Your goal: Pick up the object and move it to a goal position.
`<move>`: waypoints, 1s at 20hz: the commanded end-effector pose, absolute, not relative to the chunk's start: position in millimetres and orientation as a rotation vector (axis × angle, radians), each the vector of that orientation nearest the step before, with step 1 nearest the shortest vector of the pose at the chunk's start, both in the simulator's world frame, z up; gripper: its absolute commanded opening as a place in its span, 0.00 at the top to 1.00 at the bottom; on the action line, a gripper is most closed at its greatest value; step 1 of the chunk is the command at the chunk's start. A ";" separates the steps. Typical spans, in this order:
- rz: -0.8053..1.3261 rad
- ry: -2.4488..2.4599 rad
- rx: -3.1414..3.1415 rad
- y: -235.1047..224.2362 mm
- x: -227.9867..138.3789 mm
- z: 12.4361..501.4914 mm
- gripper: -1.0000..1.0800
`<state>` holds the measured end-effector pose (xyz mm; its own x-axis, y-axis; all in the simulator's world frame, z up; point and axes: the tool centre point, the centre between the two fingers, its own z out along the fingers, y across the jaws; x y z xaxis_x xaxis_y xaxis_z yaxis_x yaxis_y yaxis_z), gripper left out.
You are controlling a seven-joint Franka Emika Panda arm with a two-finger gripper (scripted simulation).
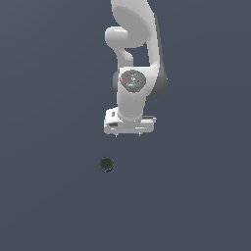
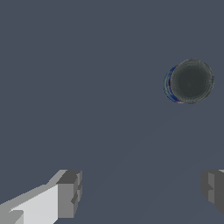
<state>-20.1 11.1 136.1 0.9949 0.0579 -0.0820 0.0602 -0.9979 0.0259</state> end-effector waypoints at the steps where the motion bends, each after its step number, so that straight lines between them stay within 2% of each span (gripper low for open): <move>1: -0.127 0.092 3.109 11.1 -20.1 136.1 0.04; 10: -0.061 0.134 3.124 45.3 -11.5 154.6 0.04; 20: -0.060 0.197 3.121 37.1 -5.1 149.2 0.04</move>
